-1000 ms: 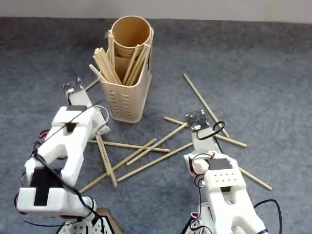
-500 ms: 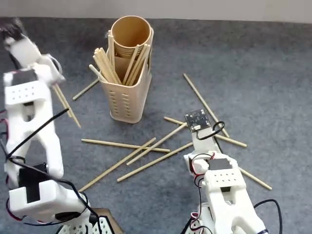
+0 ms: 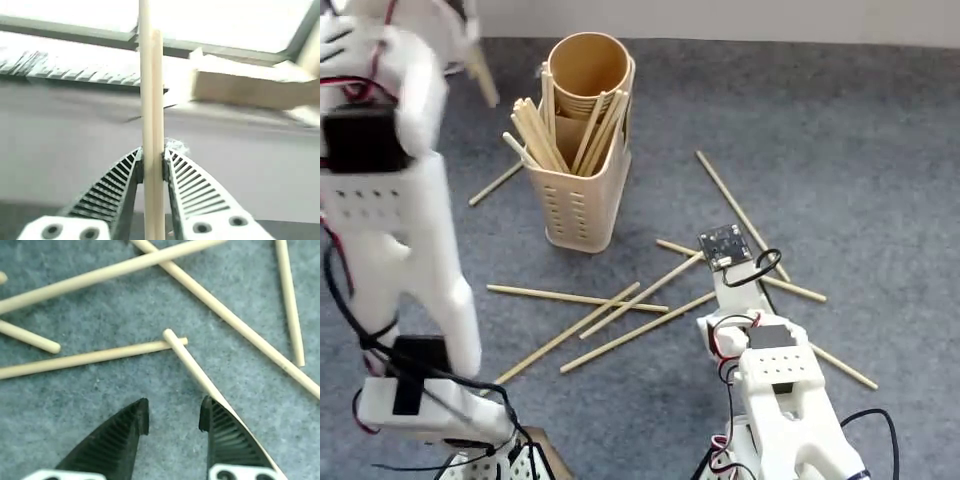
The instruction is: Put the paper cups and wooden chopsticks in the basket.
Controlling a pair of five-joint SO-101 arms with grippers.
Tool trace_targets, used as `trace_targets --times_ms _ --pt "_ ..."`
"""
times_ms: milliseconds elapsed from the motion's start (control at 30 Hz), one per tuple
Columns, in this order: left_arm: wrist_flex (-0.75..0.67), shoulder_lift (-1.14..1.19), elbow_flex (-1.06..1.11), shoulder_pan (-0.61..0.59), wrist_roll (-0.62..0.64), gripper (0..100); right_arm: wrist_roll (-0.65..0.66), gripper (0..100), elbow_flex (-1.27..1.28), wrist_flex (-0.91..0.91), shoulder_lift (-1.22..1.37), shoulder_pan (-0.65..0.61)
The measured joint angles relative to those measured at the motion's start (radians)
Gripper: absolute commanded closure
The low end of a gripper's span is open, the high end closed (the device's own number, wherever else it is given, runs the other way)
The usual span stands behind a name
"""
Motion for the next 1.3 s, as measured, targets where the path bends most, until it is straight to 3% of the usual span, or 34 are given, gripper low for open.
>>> trace_targets --times_ms 167,267,433,633,1033,1200,1300 --pt "0.0 0.02 -0.04 0.176 -0.037 100 0.0 82.1 0.0 0.0 0.0 0.0" --pt "0.0 0.08 -0.04 0.204 -0.037 100 0.0 82.1 0.0 0.0 0.0 0.0" --pt "0.015 0.187 -0.037 0.189 -0.04 99 0.0 82.1 0.0 0.0 0.0 0.0" --pt "0.114 0.195 -0.038 0.19 -0.04 89 0.0 82.1 0.0 0.0 0.0 0.0" --pt "0.166 0.198 -0.038 0.184 -0.04 88 0.0 82.1 0.0 0.0 0.0 0.0" --pt "0.207 0.169 -0.078 0.092 -0.04 88 0.0 82.1 0.0 0.0 0.0 0.0" --pt "0.347 0.08 -0.115 0.02 -0.041 88 0.0 82.1 0.0 0.0 0.0 0.0"
